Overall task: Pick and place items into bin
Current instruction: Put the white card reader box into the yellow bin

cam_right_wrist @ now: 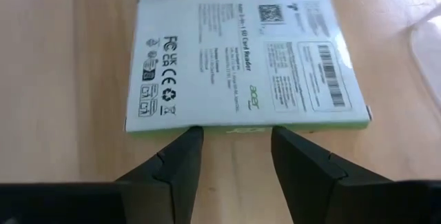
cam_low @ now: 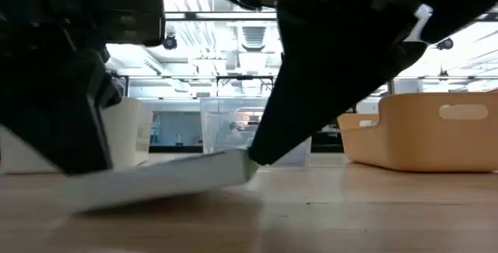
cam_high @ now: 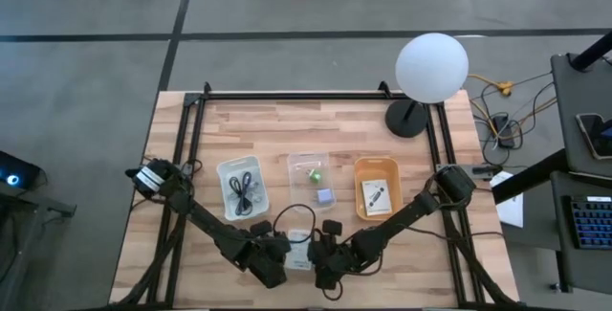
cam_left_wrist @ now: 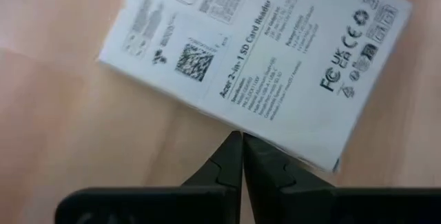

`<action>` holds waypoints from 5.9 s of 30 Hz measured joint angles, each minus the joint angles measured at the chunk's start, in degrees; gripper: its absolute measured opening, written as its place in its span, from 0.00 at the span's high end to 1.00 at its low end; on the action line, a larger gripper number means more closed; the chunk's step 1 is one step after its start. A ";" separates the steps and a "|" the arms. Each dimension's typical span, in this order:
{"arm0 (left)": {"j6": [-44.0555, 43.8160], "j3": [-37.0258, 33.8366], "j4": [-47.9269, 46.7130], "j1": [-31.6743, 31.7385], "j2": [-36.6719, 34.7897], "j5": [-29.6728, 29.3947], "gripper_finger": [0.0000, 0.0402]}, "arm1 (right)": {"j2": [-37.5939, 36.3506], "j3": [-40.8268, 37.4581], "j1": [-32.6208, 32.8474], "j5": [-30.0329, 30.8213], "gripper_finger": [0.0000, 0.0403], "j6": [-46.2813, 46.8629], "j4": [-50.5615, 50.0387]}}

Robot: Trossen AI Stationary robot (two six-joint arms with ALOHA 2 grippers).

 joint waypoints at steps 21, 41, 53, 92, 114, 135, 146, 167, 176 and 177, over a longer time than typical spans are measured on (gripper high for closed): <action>-0.33 1.90 -8.83 0.16 -2.12 -5.64 1.00 | -0.11 -1.10 -0.09 -0.04 0.60 3.87 0.04; 3.38 3.95 -8.49 0.93 -1.74 -5.27 1.00 | -0.15 -1.10 0.64 -1.79 0.60 4.25 -4.53; 2.54 0.79 -5.31 2.05 0.32 -5.23 1.00 | -0.17 -1.04 2.03 -4.37 0.62 7.49 0.00; -7.06 -2.64 -10.00 -2.55 -6.29 -5.44 1.00 | 0.57 -1.37 -0.57 3.20 0.50 -13.68 2.86; -5.40 -4.36 3.04 -0.15 -1.36 -4.69 1.00 | 0.63 -1.55 1.41 1.79 0.50 -11.98 -3.48; 1.11 -0.37 1.36 0.20 0.92 -7.16 1.00 | 0.68 -1.85 0.11 1.66 0.50 -10.54 -2.20; -4.94 -0.75 -4.47 -1.97 1.03 -6.05 1.00 | 0.68 -1.73 0.11 1.95 0.50 -10.96 -2.77; -15.26 -6.65 1.17 -6.58 -0.05 -8.43 1.00 | 0.81 -2.59 -7.73 -12.55 0.50 31.36 9.37; -7.91 -1.60 -4.66 -6.39 -5.17 -14.15 1.00 | 0.81 -2.66 -8.02 -15.37 0.50 36.65 13.36; -7.87 -1.55 -5.73 -6.65 -5.44 -14.21 1.00 | 0.81 -2.66 -8.00 -15.37 0.50 37.12 13.37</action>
